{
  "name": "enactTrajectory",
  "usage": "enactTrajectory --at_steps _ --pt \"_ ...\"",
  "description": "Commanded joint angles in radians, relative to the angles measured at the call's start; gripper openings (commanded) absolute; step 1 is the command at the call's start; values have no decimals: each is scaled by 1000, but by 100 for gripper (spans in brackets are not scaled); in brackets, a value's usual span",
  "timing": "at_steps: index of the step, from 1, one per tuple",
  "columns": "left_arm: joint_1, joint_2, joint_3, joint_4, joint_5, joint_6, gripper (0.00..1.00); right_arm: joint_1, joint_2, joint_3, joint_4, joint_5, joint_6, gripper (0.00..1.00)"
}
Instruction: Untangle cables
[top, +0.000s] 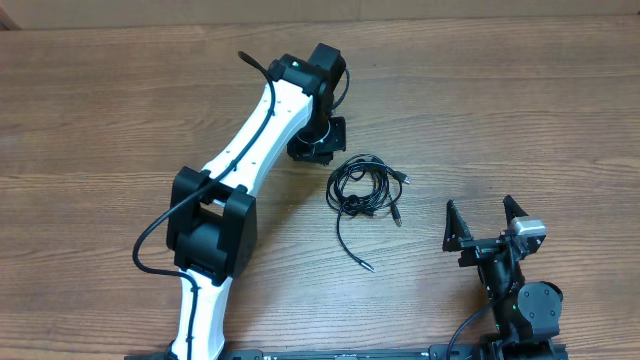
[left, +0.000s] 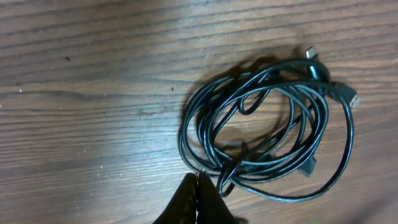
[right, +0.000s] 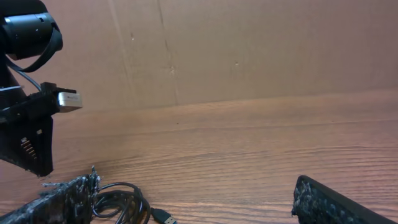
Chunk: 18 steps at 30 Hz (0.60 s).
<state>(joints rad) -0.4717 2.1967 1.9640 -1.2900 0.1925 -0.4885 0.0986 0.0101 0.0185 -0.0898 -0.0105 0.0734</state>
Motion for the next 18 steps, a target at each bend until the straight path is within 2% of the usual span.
enactTrajectory --at_steps 1,6,8,9,11,13,18 --pt "-21 7 -6 5 -74 -93 4 -3 -7 -11 6 8 -7 100" --pt "-42 7 -6 0 -73 -102 8 -3 -7 -11 6 8 -7 100" --pt "-50 7 -6 -3 -73 -103 13 -3 -7 -11 6 8 -7 100" --pt "-55 7 -6 -3 -73 -103 23 -3 -7 -11 5 8 -7 100" --pt "-65 7 -6 -3 -74 -102 56 -3 -7 -11 6 8 -7 100" --pt "-72 7 -6 1 -76 -102 100 -3 -7 -11 6 8 -7 100" --pt "-79 7 -6 40 -126 -102 100 -3 -7 -11 6 8 -7 100"
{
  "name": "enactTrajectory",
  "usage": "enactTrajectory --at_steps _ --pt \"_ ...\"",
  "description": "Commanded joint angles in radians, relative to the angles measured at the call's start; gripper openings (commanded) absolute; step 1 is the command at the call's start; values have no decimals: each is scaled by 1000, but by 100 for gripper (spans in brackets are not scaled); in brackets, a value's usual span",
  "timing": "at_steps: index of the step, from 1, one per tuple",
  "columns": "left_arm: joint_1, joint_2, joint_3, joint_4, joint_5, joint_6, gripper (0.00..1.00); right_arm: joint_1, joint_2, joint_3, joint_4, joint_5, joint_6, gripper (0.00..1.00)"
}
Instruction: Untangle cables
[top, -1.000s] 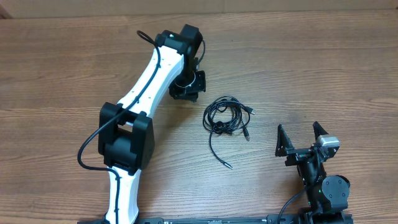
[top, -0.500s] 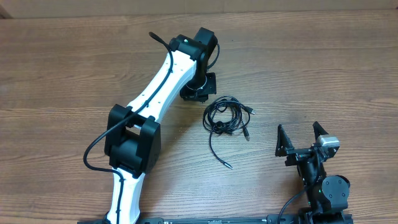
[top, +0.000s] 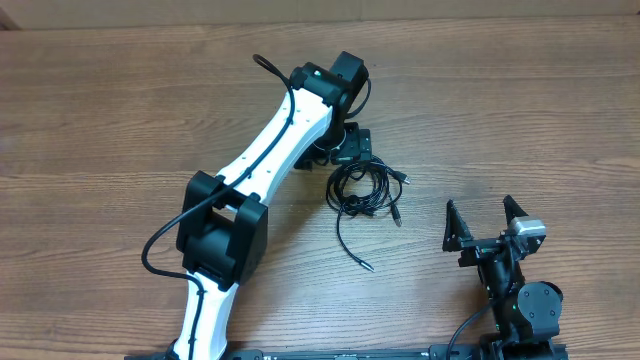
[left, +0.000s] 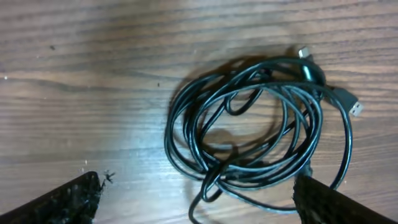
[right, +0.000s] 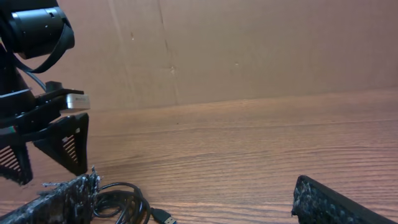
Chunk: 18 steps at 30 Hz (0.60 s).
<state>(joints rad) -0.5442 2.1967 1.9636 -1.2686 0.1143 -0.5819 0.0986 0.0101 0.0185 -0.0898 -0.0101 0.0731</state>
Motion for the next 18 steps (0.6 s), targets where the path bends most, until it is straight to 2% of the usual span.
enactTrajectory --at_steps 1,14,18 --pt "-7 7 -6 17 -47 -9 100 -3 -7 -11 6 8 -7 100" --pt "-8 7 -13 68 -47 -3 100 -3 -7 -11 6 8 -7 100" --pt "-15 7 -45 69 -46 -44 99 -3 -7 -11 6 8 -7 100"
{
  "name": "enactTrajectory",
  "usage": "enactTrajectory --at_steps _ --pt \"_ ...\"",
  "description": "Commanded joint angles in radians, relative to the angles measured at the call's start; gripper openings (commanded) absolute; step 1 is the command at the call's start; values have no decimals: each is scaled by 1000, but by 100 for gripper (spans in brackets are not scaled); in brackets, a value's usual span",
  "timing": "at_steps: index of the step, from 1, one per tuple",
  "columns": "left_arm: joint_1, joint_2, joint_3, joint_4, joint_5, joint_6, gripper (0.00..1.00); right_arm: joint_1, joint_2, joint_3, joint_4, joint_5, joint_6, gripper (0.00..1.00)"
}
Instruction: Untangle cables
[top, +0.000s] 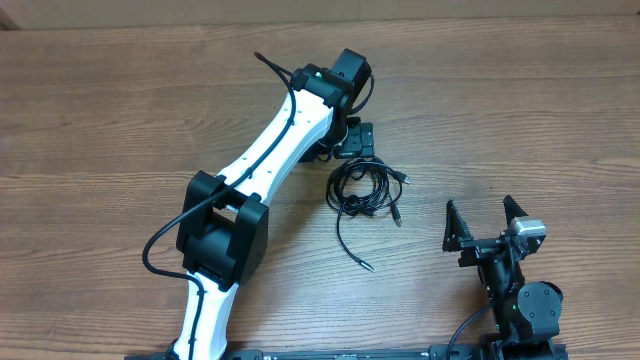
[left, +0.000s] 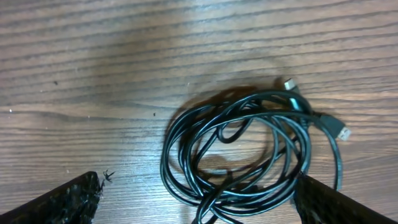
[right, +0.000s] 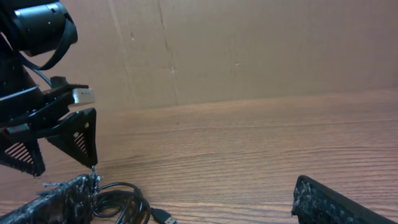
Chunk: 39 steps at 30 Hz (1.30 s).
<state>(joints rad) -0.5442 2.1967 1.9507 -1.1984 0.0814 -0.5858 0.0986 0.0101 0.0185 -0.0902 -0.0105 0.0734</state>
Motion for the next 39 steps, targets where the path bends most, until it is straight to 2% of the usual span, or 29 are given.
enactTrajectory --at_steps 1,12,19,22,23,25,29,39 --pt "-16 7 -45 6 -13 -44 99 -3 -7 -11 6 8 -7 100" --pt "-20 7 -175 75 -11 -43 100 -3 -7 -11 6 8 -7 100" --pt "-20 7 -197 105 -11 -43 99 -3 -7 -11 6 8 -7 100" --pt "-20 7 -197 104 2 -43 89 -3 -7 -11 6 8 -7 100" --pt "-20 7 -197 104 9 -43 89 -3 -7 -11 6 8 -7 100" --pt "-20 7 -197 103 13 -43 100 -3 -7 -11 6 8 -7 100" --pt "-20 7 -197 97 13 -35 100 -3 -7 -11 6 10 -8 100" --pt "-19 6 -196 83 81 122 99 -3 -7 -11 6 8 -7 100"
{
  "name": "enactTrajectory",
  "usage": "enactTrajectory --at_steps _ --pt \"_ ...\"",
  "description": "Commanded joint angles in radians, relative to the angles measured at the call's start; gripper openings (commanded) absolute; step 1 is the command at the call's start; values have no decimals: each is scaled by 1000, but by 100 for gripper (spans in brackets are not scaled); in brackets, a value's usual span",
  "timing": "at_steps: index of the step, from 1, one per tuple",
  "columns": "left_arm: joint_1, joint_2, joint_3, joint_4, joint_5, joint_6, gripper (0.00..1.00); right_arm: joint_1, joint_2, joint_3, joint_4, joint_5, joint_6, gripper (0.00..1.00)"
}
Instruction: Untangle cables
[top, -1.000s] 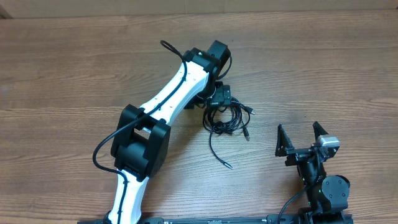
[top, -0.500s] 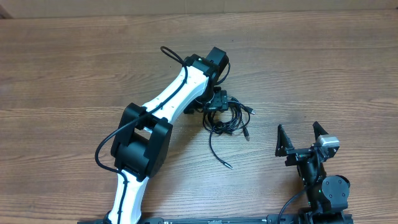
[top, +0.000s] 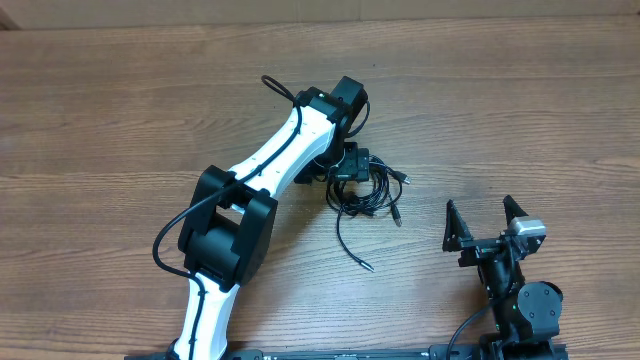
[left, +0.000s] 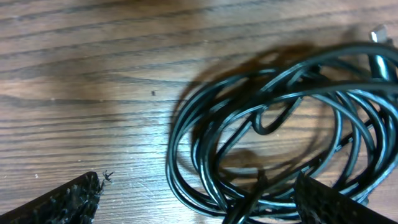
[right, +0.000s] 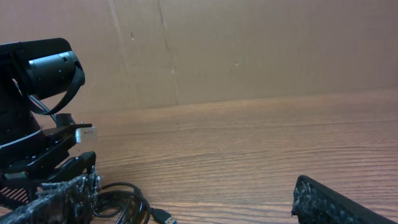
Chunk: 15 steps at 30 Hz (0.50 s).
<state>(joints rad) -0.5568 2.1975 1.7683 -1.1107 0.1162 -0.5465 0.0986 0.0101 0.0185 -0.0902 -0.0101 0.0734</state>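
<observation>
A tangled black cable coil (top: 370, 190) lies mid-table, with USB plugs (top: 404, 178) on its right side and a loose tail (top: 350, 248) trailing toward the front. My left gripper (top: 350, 172) is open and low over the coil's far-left edge. In the left wrist view the cable loops (left: 273, 124) fill the frame, and several strands lie between the fingers (left: 62, 199). My right gripper (top: 485, 222) is open at the front right, well away from the coil. Its wrist view shows the coil (right: 121, 200) and a plug (right: 165, 216) at the lower left.
The wooden table (top: 520, 110) stretches all round the coil. A brown cardboard wall (right: 249, 50) stands behind the table. The left arm's white links (top: 270, 160) cross the table's left middle.
My left gripper, still open, has come down closer to the coil, whose loops now fill its view and lie between the fingers. The coil and the right arm have not moved.
My left gripper was first shut beside the coil's left edge. Then it stood open at the coil's far side, looking down at the whole bundle. It stayed open there, and now it is low over the coil's left loops. The right gripper stayed open and parked throughout.
</observation>
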Motion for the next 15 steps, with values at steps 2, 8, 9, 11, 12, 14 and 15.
enactTrajectory --at_steps 2,8,9,11,12,14,15 --pt "2 -6 0 -15 79 111 96 -3 -7 -11 6 -2 21 100" --pt "39 -136 41 -28 104 132 96 -3 -7 -11 10 -37 188 100" --pt "43 -179 41 -19 111 132 97 -3 -7 -11 9 -37 214 100" --pt "47 -245 41 -3 113 132 99 -3 -6 -11 8 -38 250 100" --pt "47 -271 41 2 113 132 100 -3 -5 -11 8 -38 257 100" --pt "47 -321 41 9 113 132 100 -3 7 -11 8 -38 265 100" --pt "47 -336 41 8 113 131 100 -3 16 -11 8 -37 264 100"
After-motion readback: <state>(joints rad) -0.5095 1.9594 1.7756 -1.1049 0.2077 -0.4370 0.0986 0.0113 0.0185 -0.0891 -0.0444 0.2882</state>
